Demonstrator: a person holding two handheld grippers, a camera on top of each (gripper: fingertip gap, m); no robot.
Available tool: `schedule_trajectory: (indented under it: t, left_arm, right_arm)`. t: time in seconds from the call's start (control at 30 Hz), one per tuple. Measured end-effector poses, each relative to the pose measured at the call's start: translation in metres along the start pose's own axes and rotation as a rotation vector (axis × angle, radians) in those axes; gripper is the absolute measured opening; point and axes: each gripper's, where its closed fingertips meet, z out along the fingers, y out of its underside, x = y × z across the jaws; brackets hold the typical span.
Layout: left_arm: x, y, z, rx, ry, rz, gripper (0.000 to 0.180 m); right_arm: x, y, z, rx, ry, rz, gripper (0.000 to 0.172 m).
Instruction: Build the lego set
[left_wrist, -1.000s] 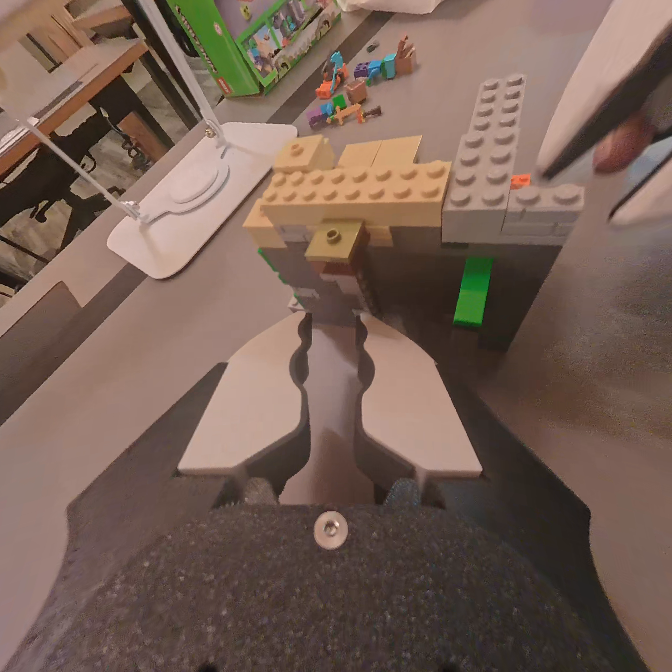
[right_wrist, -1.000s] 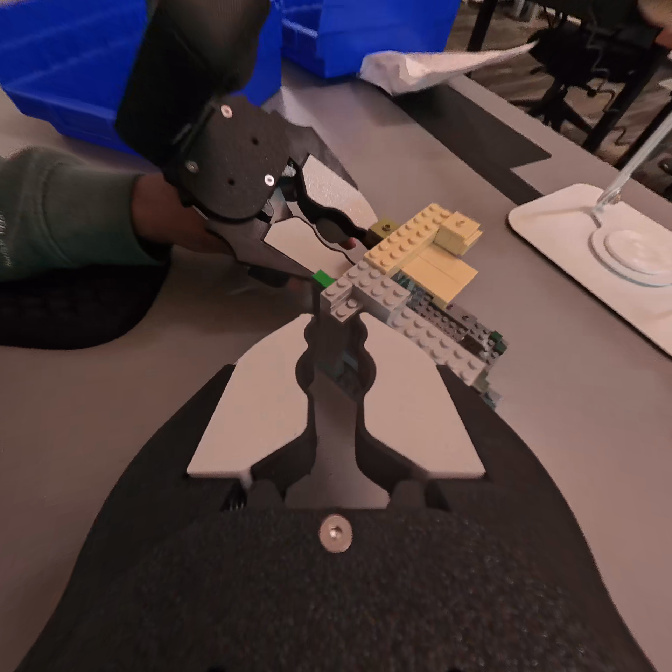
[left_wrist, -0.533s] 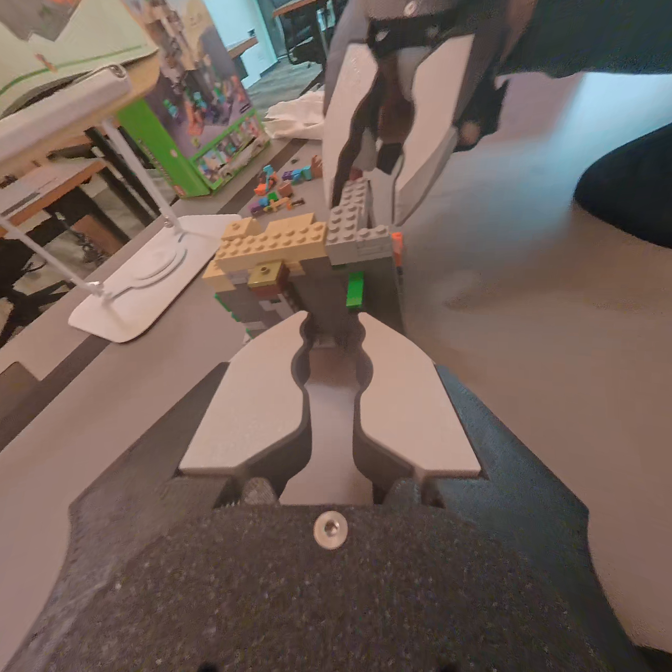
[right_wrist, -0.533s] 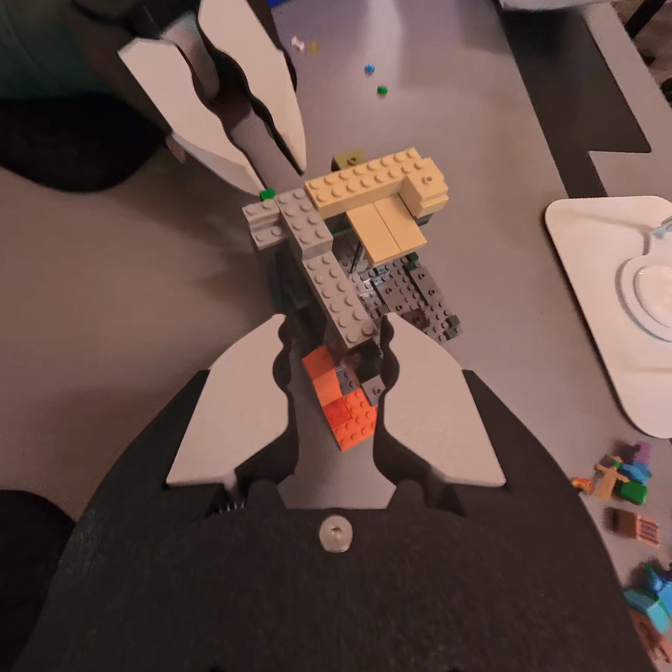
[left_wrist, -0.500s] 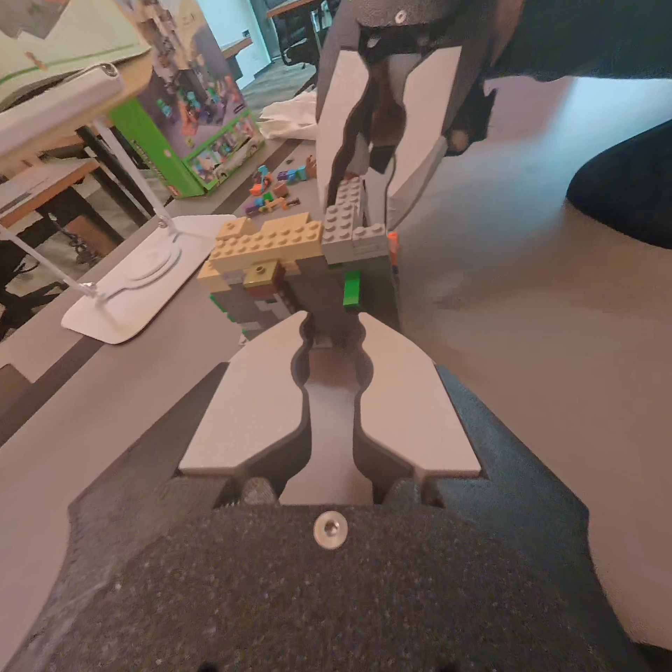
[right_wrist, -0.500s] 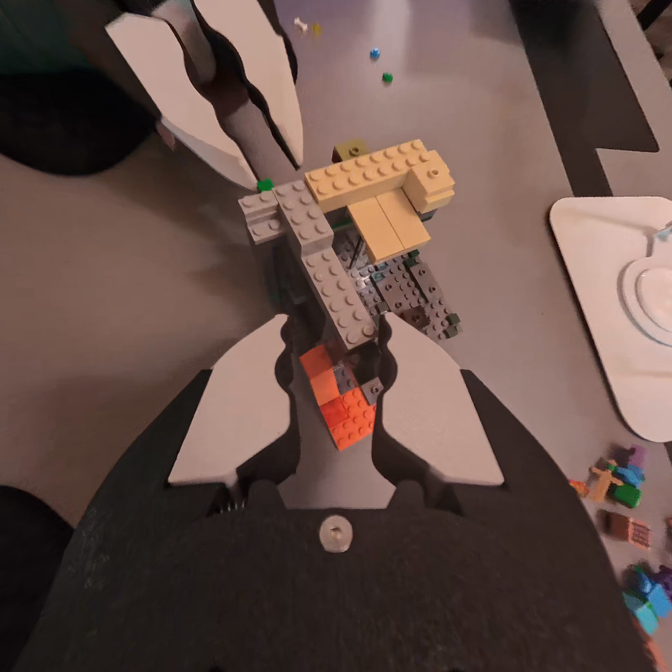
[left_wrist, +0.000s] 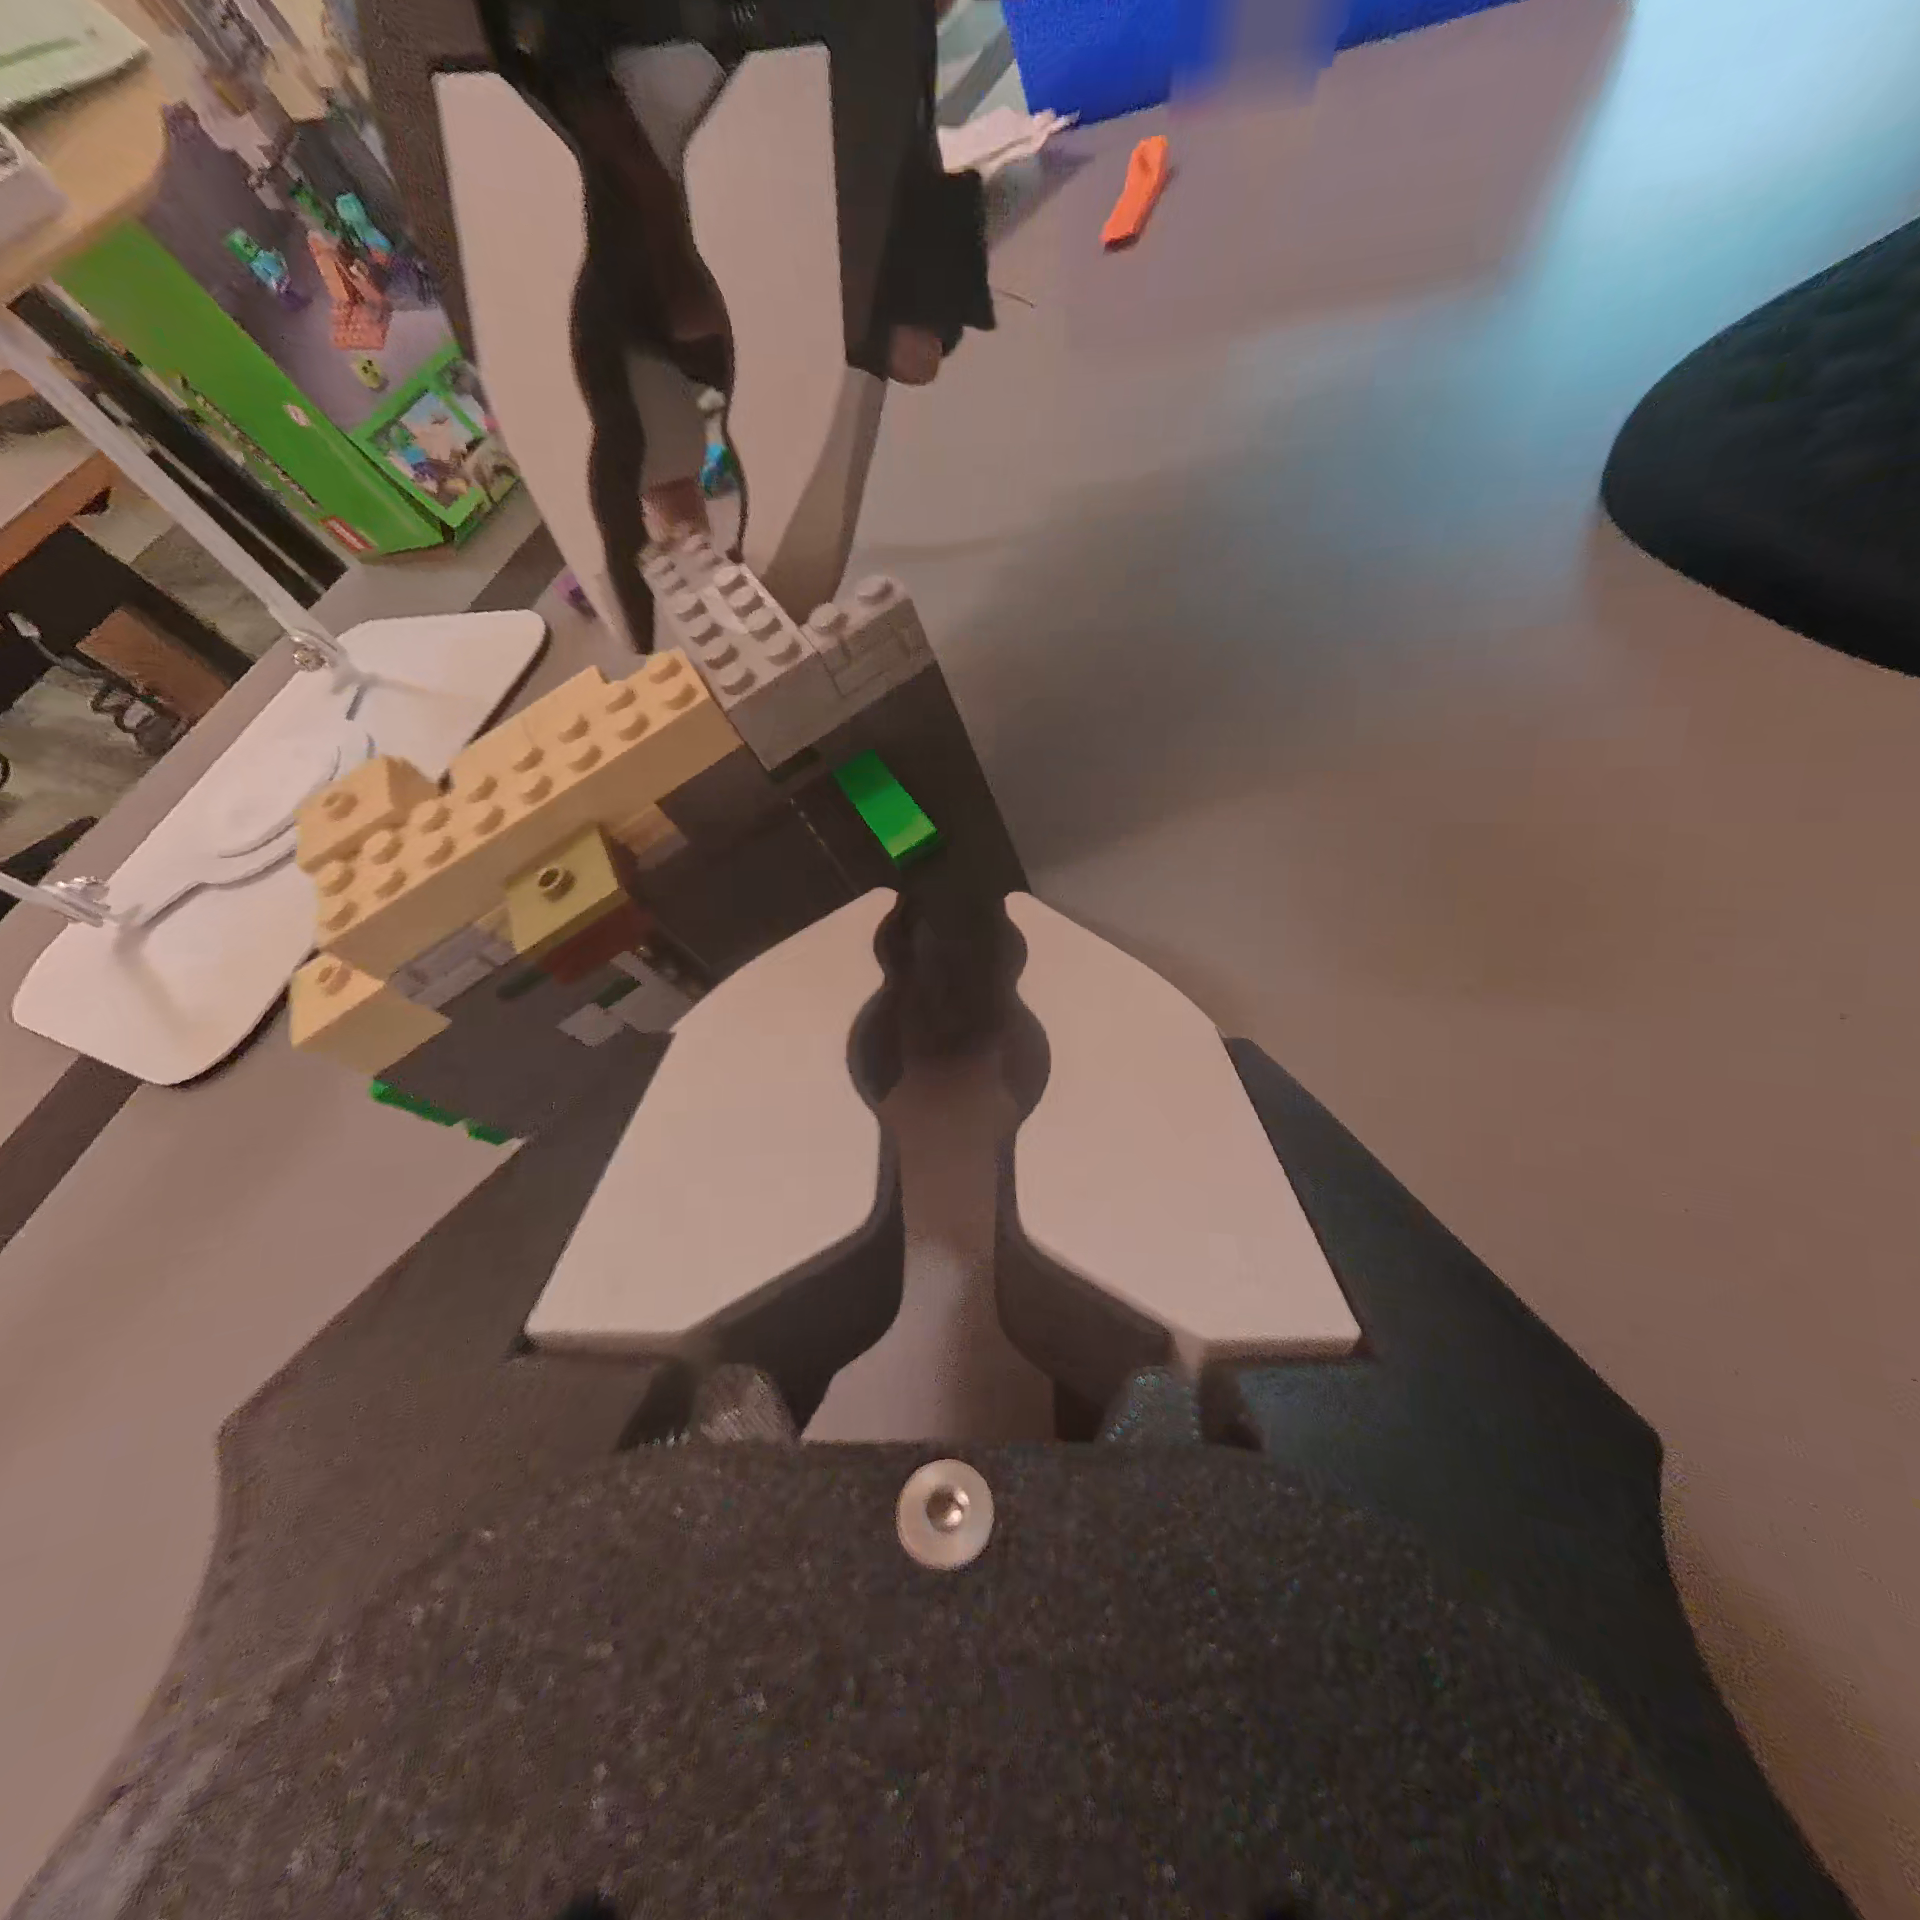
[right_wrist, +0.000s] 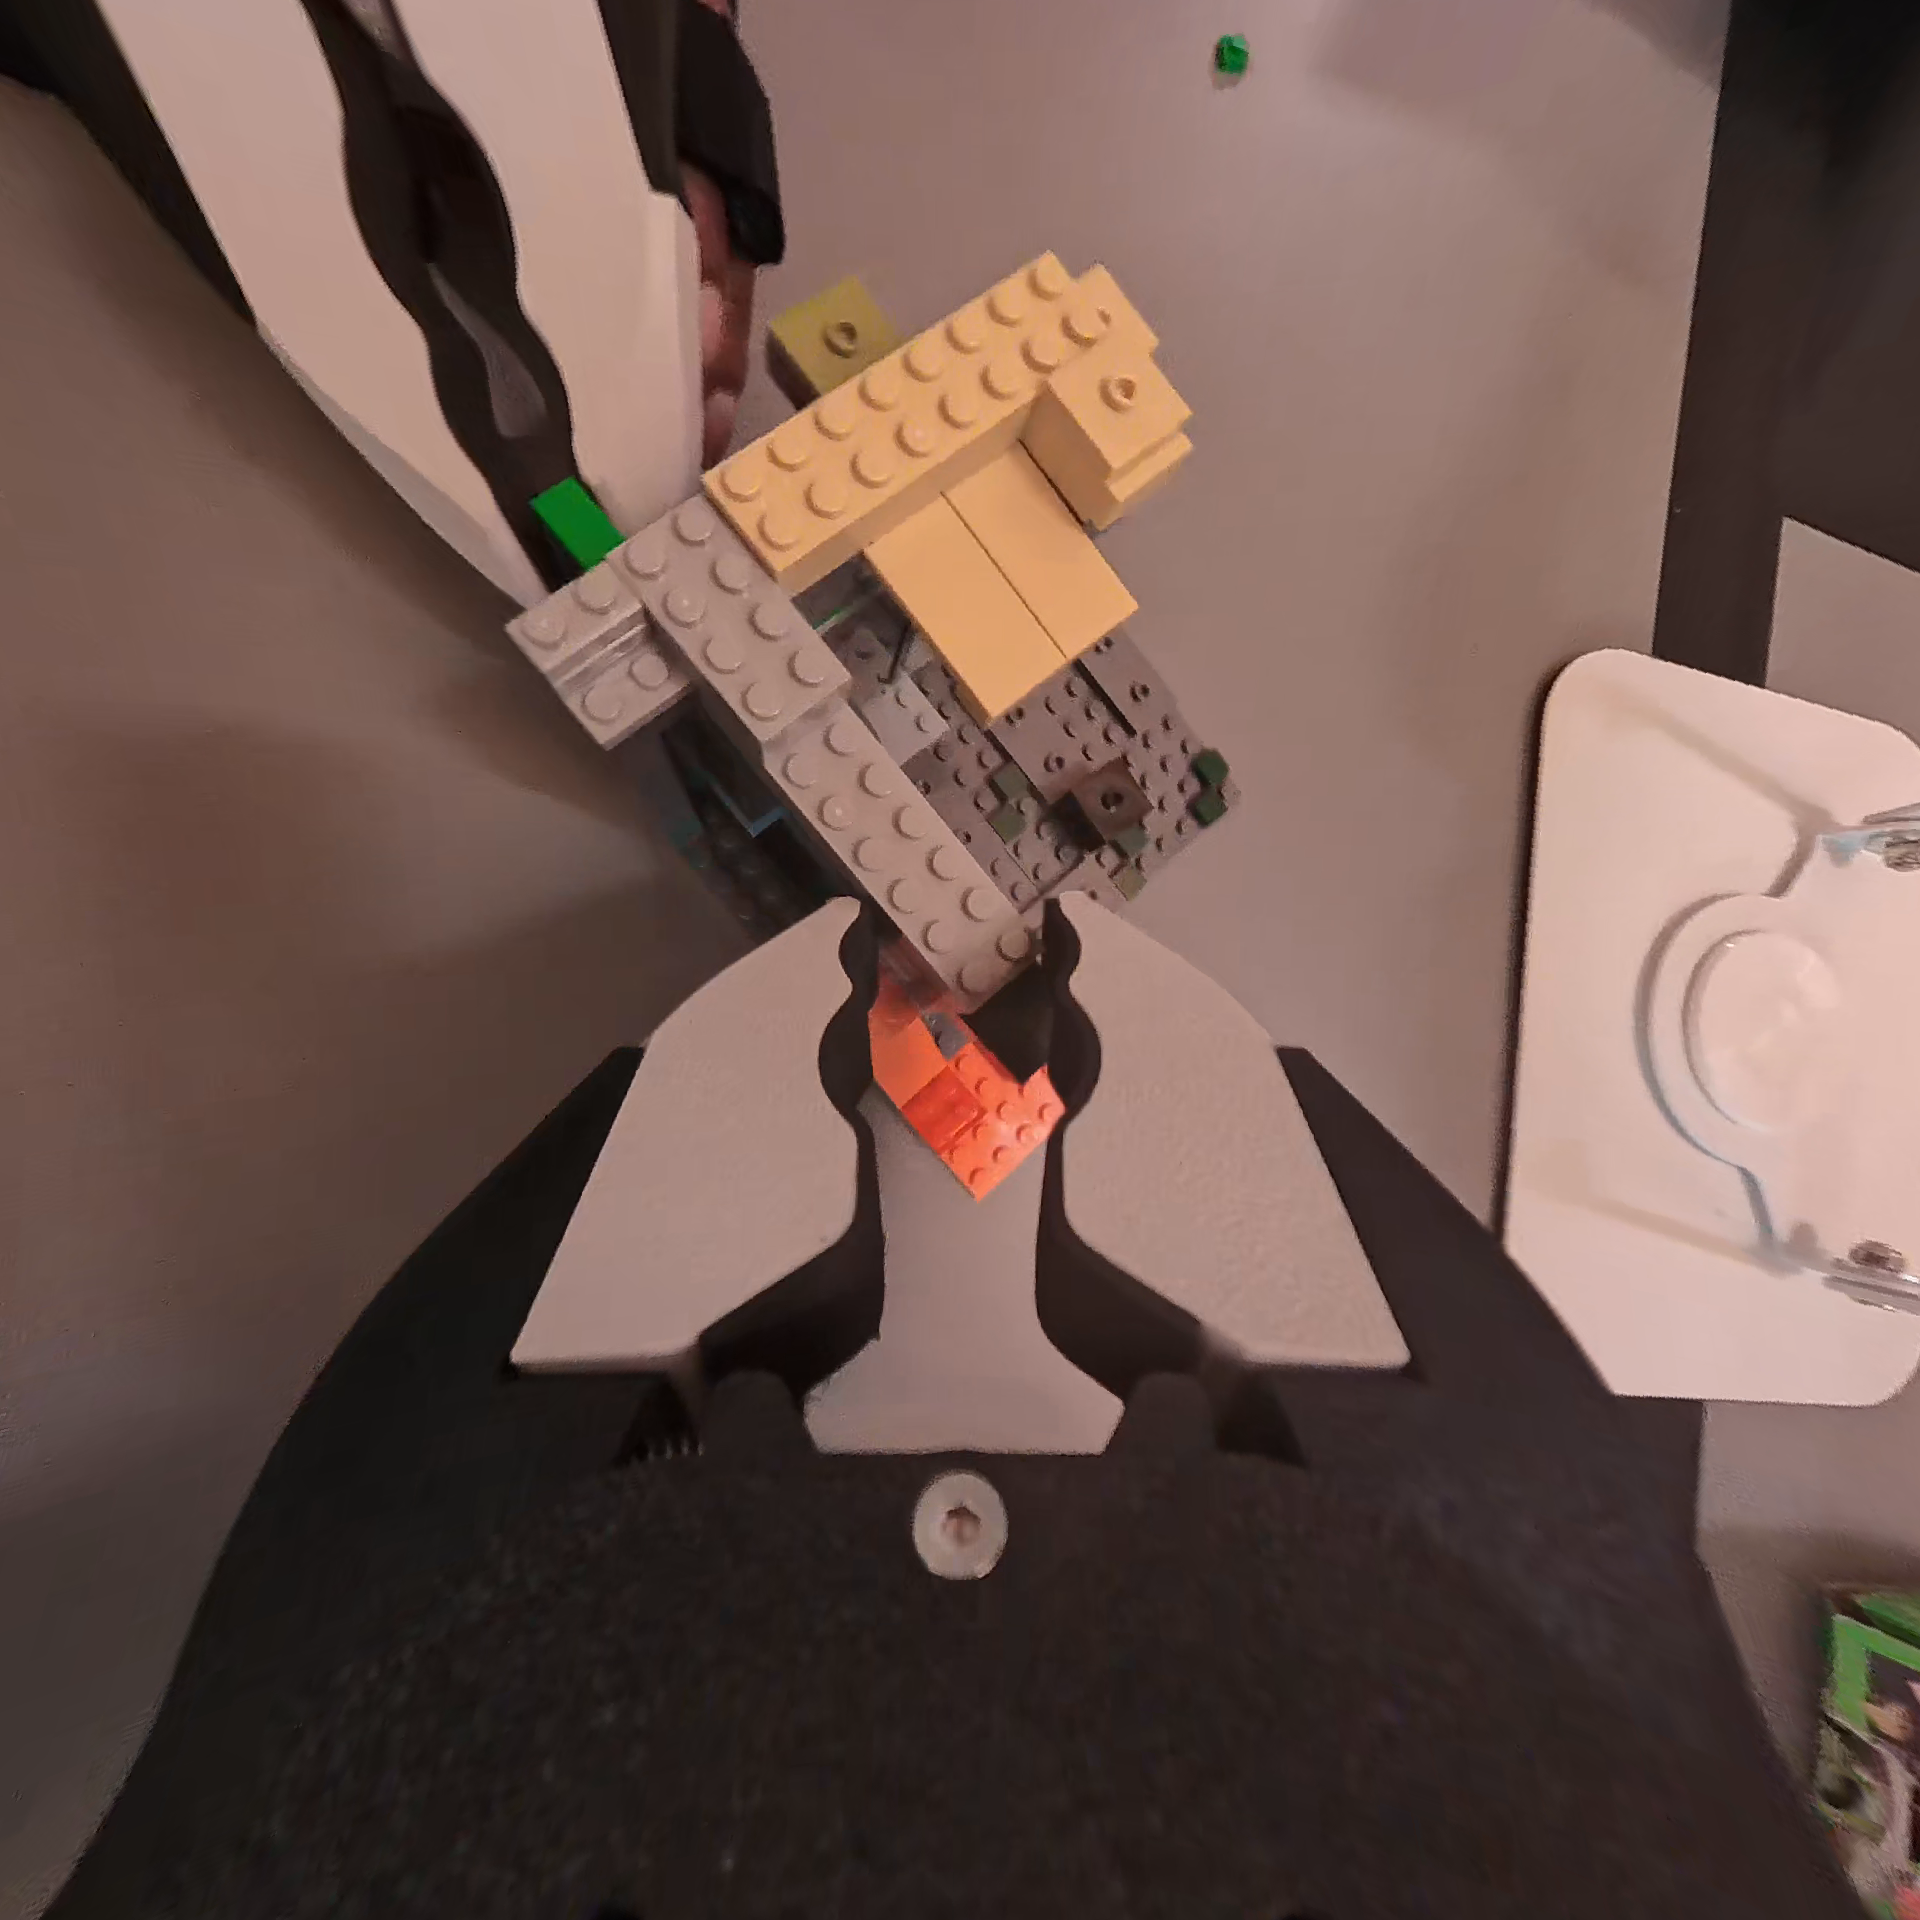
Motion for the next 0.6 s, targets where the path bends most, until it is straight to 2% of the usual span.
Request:
schedule_trajectory:
  t: [0.2, 0.3, 0.43, 0.6]
  left_arm:
    - [-0.002, 0.000, 0.009, -0.010, -0.012, 0.006, 0.016]
    - [-0.001, -0.002, 0.003, 0.004, -0.011, 0.000, 0.017]
    - [-0.005, -0.010, -0.007, 0.052, -0.040, -0.021, 0.016]
    - [-0.018, -0.018, -0.019, 0.108, -0.113, -0.065, 0.010]
  right_arm:
    - [0.012, 0.005, -0.002, -0.002, 0.044, 0.017, 0.031]
    - [0.010, 0.005, -0.015, 0.029, 0.090, 0.071, 0.031]
    - [0.013, -0.010, -0.055, 0.230, 0.232, 0.209, 0.032]
    - [0.018, -0.037, -0.101, 0.622, 0.447, 0.514, 0.033]
